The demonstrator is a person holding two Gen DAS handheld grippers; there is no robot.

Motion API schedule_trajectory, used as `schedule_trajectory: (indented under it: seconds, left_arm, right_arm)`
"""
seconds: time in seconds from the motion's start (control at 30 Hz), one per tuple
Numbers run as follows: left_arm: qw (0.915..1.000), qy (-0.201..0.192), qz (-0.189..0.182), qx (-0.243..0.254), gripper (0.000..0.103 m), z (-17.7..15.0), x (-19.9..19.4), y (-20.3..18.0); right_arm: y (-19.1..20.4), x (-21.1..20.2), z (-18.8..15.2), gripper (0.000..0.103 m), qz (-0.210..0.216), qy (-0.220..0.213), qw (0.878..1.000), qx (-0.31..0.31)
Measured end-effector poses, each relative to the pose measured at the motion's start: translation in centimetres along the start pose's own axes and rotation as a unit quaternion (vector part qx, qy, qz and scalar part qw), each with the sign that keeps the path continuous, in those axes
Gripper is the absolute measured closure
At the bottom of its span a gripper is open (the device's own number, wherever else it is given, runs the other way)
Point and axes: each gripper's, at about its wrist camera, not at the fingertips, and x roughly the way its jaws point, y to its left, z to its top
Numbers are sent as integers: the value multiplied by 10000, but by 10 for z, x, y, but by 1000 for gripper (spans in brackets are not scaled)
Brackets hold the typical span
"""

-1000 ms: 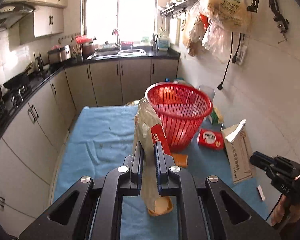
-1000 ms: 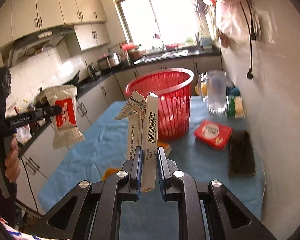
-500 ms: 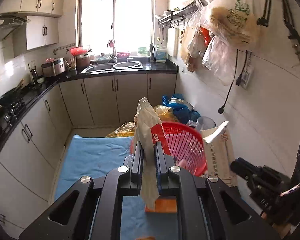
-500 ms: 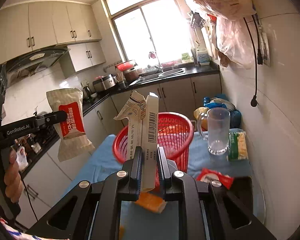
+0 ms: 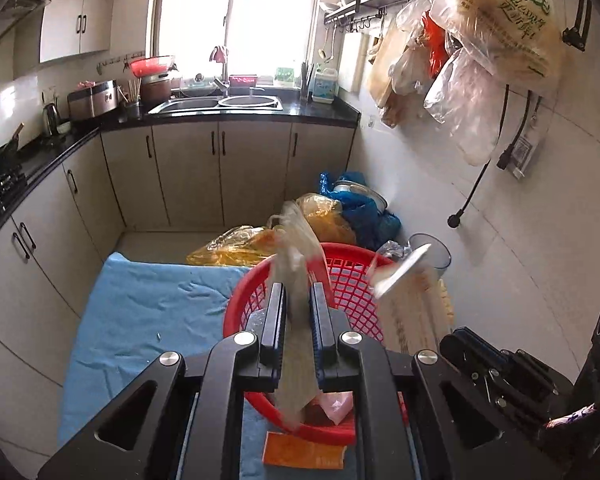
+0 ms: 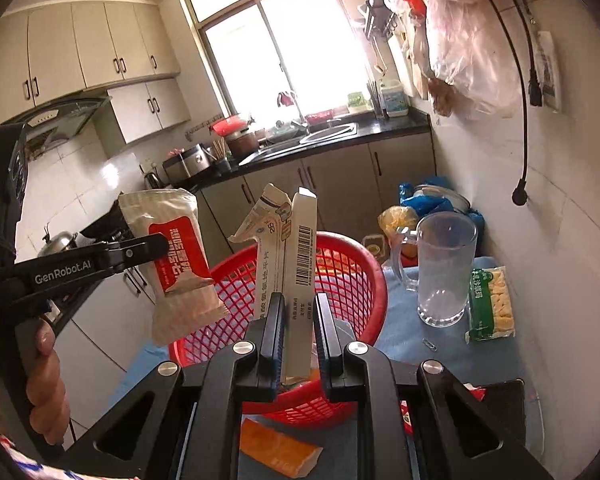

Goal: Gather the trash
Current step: 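Open both grippers over the basket to drop the bag and medicine box, then move both tools toward the yellow square container and orange box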

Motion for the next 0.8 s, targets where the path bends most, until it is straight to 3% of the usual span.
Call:
schedule_trajectory:
  seconds: [0.03,0.1,0.17,0.2,0.23,0.5,0.8]
  left_arm:
    - [10000,-28,52,54,84,-1,0,0]
    - [9997,-128,101,158,51,-3,-6,1]
    - [9991,-330,167,184,36,-7,-17,5]
    - [9985,-441,233,207,34,-8,-25,7]
    - [9980,-509,278,247,33,-9,-31,8]
    - [9947,-784,660,109,30,-34,-87,35]
    - [9896,-904,1113,117,26,-99,-148,63]
  right_arm:
    - [0,2,0,87,-9,8,10000,-17]
    - [-3,4,-2,83,-8,-27,10000,2]
    - [-4,4,-4,60,41,-26,10000,47]
    - [-5,3,-4,55,22,-57,10000,55]
    - [-5,1,-5,49,1,-97,9999,57]
    - [7,-30,-14,44,90,-157,9998,49]
    - [33,-90,-45,35,187,-101,9997,-133]
